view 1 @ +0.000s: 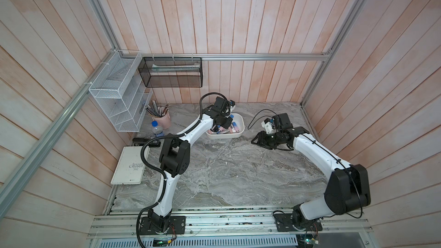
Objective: Put the lipstick into the storage box
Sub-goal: Place the lipstick in the storage box.
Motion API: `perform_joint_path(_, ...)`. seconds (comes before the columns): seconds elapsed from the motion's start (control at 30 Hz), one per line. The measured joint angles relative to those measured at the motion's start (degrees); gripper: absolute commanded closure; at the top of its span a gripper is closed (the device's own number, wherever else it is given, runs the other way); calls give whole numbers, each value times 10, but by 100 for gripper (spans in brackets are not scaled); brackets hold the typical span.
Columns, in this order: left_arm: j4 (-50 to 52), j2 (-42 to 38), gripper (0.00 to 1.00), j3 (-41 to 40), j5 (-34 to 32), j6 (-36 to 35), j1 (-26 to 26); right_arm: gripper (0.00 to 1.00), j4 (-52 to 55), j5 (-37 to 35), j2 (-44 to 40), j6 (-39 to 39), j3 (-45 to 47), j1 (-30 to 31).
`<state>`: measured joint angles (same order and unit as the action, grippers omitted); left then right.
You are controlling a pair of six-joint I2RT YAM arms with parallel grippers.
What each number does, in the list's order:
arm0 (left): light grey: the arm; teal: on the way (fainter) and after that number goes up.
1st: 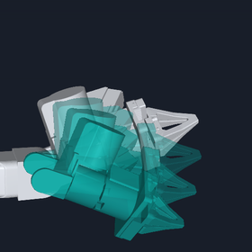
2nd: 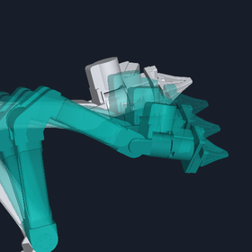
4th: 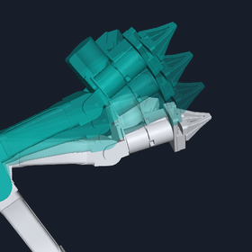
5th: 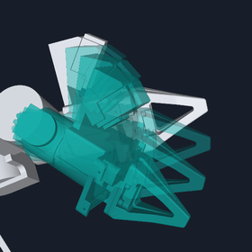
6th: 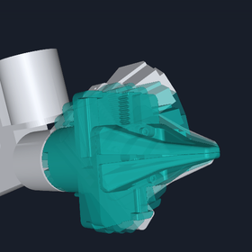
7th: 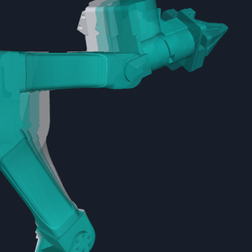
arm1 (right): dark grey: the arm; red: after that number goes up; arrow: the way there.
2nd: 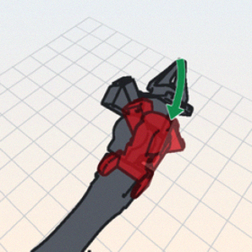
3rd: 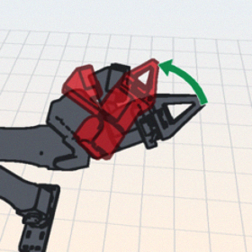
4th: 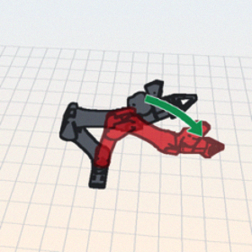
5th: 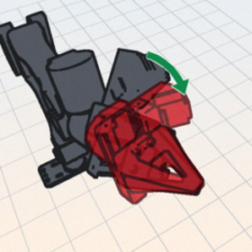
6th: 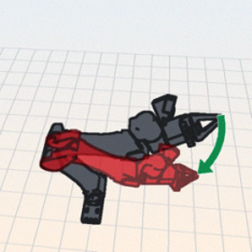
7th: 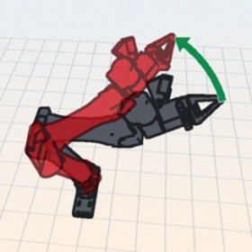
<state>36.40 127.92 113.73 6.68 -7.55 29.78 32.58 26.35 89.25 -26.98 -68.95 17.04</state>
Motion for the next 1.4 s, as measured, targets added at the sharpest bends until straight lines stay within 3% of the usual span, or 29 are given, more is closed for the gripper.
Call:
perform_joint_path(0.27,14,23,77,1,21,5,-17,55,-17,-19,155,56,-158,2)
perform_joint_path(0.53,13,23,48,1,35,22,-21,55,10,-23,211,97,-201,2)
perform_joint_path(0.63,12,23,45,1,40,33,-21,55,22,-25,211,110,-208,2)
perform_joint_path(0.7,11,23,37,1,46,41,-22,55,28,-26,211,119,-212,2)
perform_joint_path(0.73,10,23,24,1,50,47,-23,55,31,-27,211,124,-213,2)
perform_joint_path(0.77,8,23,4,1,53,54,-26,55,35,-29,211,129,-213,2)
perform_joint_path(0.83,-6,9,0,-19,57,70,-35,53,32,-32,204,138,-204,2)
perform_joint_path(0.93,-39,-60,0,-113,58,102,-62,52,25,-39,168,150,-161,2)
perform_joint_path(1.13,-172,-312,0,-394,7,182,-162,44,-23,-71,59,154,-52,2)
perform_joint_path(1.2,-229,-392,0,-483,-17,209,-196,37,-45,-88,26,151,-16,1)
perform_joint_path(1.27,-288,-466,0,-575,-42,233,-224,2,-70,-109,-4,146,24,0)
perform_joint_path(1.4,-393,-548,0,-722,-80,256,-261,2,-122,-151,-67,133,110,-6)
